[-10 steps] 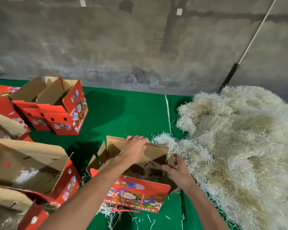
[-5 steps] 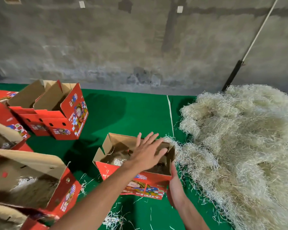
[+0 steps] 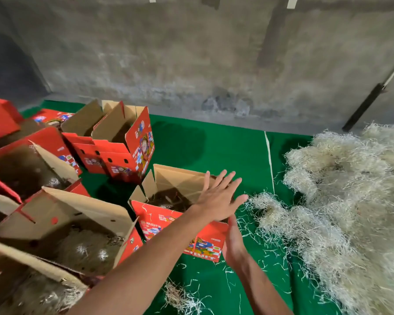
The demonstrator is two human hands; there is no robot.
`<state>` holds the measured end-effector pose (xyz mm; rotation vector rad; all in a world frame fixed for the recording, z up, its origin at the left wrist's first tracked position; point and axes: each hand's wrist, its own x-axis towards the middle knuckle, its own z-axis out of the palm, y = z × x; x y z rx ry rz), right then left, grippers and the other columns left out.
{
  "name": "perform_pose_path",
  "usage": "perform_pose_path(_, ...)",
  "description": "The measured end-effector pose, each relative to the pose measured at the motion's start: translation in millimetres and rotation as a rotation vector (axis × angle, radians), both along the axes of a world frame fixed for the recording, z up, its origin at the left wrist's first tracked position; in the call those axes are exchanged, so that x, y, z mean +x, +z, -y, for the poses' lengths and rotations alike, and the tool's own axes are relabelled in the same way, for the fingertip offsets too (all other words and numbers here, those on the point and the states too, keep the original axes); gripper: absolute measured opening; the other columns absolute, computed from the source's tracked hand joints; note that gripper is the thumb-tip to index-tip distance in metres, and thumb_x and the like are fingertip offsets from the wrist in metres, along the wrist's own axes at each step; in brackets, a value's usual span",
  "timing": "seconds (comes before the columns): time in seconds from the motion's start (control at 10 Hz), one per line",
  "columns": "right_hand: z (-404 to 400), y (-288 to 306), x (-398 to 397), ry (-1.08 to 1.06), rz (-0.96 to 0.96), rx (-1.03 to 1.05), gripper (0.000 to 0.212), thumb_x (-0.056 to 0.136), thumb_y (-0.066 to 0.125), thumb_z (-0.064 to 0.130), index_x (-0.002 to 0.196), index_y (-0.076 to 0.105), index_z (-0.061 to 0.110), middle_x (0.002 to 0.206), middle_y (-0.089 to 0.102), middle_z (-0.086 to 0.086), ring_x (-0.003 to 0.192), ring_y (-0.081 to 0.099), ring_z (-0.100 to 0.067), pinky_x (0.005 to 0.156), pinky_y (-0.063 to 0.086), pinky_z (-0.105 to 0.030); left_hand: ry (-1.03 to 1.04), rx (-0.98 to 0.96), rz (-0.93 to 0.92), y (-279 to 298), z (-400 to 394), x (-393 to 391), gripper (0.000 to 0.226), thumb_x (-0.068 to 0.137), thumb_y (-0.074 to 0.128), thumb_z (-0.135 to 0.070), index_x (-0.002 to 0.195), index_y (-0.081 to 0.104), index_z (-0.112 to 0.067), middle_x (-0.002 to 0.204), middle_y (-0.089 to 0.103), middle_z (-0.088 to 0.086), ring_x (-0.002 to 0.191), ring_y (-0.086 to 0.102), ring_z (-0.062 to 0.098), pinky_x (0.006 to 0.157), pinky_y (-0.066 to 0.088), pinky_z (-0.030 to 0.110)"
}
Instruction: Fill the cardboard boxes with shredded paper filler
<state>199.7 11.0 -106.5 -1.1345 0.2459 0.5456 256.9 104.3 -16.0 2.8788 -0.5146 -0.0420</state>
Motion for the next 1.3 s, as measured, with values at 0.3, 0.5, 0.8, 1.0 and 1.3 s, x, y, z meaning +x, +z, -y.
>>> perform_pose_path(0.3,-91.6,-7.8,27.2,0.017,0.071,-0.033,0.075,0.092,0.031,0.080,0.138,0.056,0.027,0.118,0.072,-0.014,0.106,0.071,-0.034,0.076,0.061,-0.041,0.021,0.124,-0.001,7.5,-85.3,17.3,0.077,0.097,0.015,-0.071,0.157,0.024,-0.024,0.168,0.003,0.001,0.154,-0.006,0.022,0.117,-0.011,0.065)
perform_pose_path(0.5,-145.4,4.3,31.6,0.078,0.172,-0.120,0.077,0.090,0.037,0.080,0.149,0.042,0.030,0.126,0.070,0.001,0.107,0.071,-0.015,0.067,0.060,-0.026,0.087,0.112,0.011,10.8,-141.7,23.1,0.071,0.099,0.022,-0.068,0.150,0.034,-0.020,0.164,0.015,0.004,0.152,0.003,0.027,0.116,-0.006,0.068)
perform_pose_path(0.8,-201.5,19.8,31.2,0.230,0.150,-0.163,0.065,0.100,0.029,0.067,0.148,0.037,0.024,0.128,0.067,-0.006,0.097,0.073,-0.013,0.055,0.056,-0.019,0.220,0.114,-0.041,9.7,-202.0,28.3,0.078,0.096,0.029,-0.070,0.153,0.028,-0.018,0.165,0.007,0.003,0.152,-0.005,0.030,0.118,0.000,0.068)
perform_pose_path(1.0,-207.6,28.8,28.2,0.210,0.148,-0.236,0.057,0.096,0.031,0.075,0.142,0.038,0.043,0.121,0.072,0.005,0.097,0.074,-0.015,0.070,0.055,-0.036,0.215,0.067,-0.033,10.6,-210.4,29.0,0.078,0.096,0.033,-0.068,0.155,0.025,-0.018,0.166,0.007,0.000,0.153,-0.005,0.026,0.119,-0.001,0.063)
perform_pose_path(1.3,-178.4,96.0,10.0,0.132,0.307,-0.263,0.077,0.073,0.033,0.095,0.139,0.038,0.057,0.133,0.049,0.037,0.113,0.053,0.015,0.092,0.045,-0.031,0.253,-0.260,0.066,47.2,-184.1,9.0,0.063,0.098,0.039,-0.062,0.148,0.038,-0.023,0.148,0.048,0.002,0.139,0.041,0.024,0.119,0.019,0.056)
